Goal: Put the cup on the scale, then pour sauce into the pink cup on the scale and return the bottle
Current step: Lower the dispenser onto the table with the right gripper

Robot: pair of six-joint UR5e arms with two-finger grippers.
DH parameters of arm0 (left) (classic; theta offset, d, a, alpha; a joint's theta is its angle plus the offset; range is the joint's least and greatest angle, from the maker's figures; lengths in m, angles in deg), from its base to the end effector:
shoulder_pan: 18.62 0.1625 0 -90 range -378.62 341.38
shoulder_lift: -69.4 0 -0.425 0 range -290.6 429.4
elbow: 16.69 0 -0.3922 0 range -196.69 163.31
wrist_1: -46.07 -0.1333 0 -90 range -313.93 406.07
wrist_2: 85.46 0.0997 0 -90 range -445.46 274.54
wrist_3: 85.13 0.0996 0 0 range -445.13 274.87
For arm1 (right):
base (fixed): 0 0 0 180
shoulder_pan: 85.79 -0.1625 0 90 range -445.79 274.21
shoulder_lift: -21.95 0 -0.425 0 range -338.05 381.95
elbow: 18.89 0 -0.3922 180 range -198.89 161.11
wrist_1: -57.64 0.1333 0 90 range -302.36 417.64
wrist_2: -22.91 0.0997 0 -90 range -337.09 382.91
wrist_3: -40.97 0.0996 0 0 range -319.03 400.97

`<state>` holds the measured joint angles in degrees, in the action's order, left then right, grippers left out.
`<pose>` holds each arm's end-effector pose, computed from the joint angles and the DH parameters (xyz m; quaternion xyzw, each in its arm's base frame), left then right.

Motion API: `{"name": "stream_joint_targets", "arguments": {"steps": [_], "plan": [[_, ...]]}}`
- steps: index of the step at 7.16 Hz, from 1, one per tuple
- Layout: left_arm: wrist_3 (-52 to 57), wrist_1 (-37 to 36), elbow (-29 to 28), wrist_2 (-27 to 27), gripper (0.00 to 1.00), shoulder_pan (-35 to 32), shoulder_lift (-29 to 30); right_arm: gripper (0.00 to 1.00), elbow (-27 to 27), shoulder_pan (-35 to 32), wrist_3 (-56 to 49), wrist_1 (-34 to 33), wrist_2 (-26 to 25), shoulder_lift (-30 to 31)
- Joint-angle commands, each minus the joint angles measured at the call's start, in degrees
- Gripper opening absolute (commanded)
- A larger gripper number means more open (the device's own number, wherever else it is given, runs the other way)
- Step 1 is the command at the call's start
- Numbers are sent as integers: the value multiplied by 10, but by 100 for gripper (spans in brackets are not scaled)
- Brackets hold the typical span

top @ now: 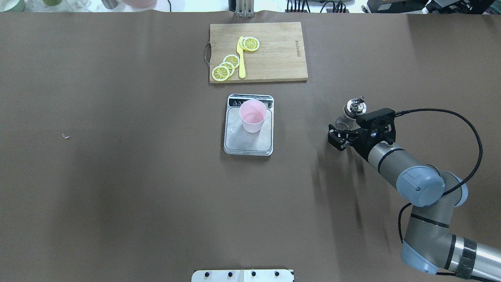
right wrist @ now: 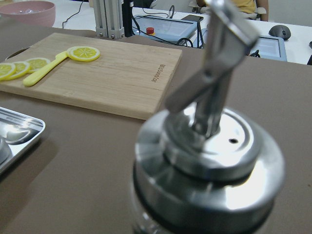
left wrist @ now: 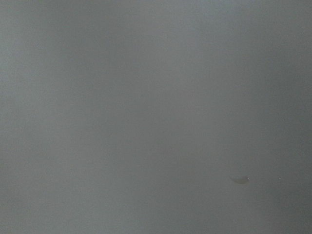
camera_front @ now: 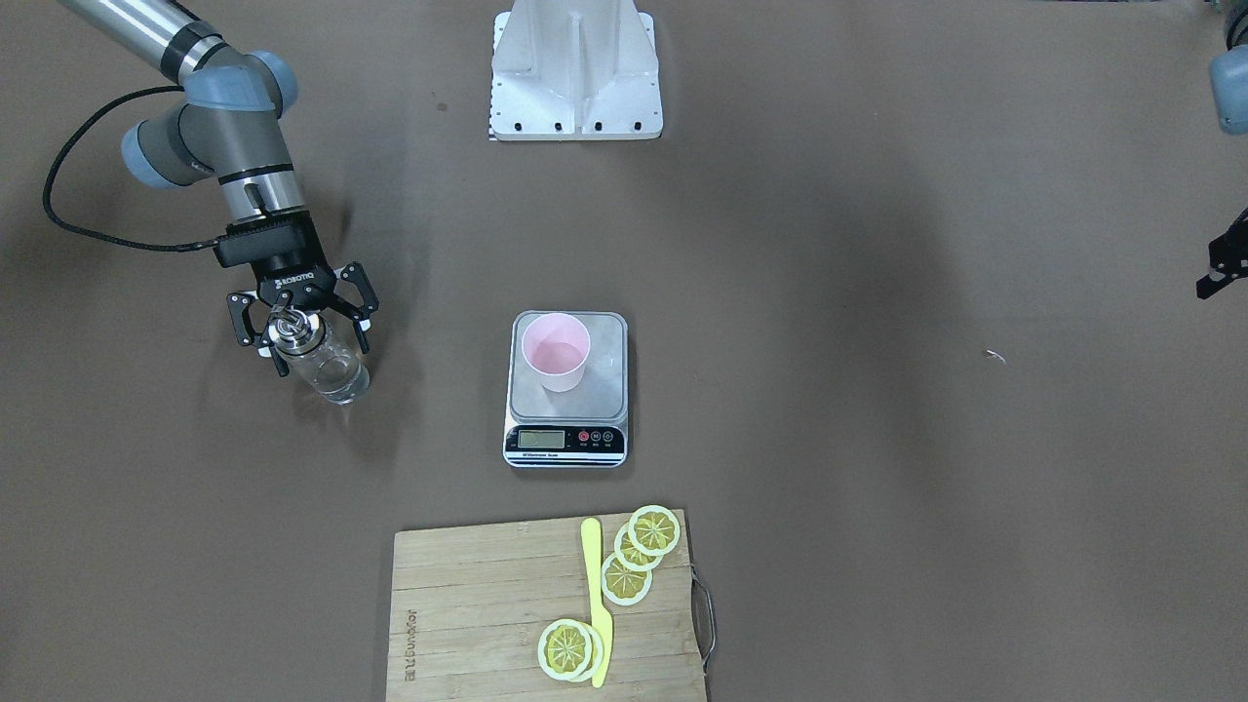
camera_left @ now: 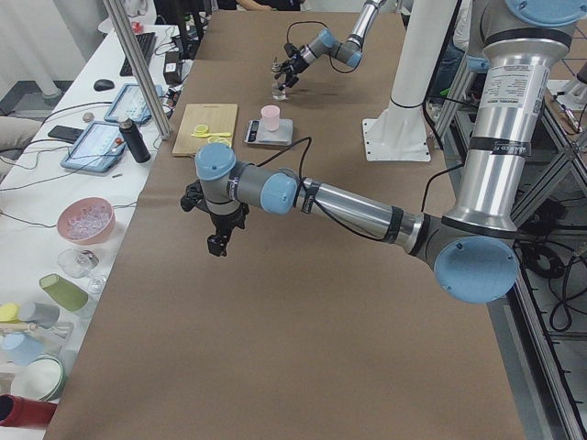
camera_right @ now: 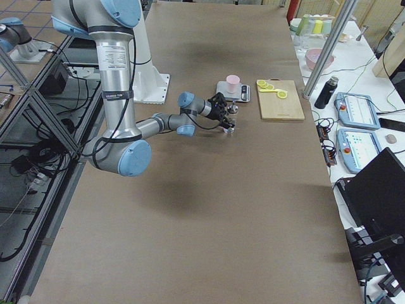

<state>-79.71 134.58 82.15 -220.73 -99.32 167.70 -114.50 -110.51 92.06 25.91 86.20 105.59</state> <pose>0.0273 -0.5539 0.5081 0.1127 0.3853 0.1691 0.9001 -0.4235 -0.3910 0.4398 0.4556 -0.3760 0.0336 0.8061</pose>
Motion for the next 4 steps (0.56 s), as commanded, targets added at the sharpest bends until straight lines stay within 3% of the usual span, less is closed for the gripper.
{"name": "stream_joint_targets", "arguments": {"steps": [1, 3, 4], "plan": [[0, 0, 0, 0, 98, 0, 0, 100, -14, 18, 3, 0, -18, 19], [0, 0, 0, 0, 98, -1, -1, 100, -56, 34, 5, 0, -21, 70], [0, 0, 0, 0, 98, 0, 0, 100, -56, 61, 21, 2, -52, 81]]}}
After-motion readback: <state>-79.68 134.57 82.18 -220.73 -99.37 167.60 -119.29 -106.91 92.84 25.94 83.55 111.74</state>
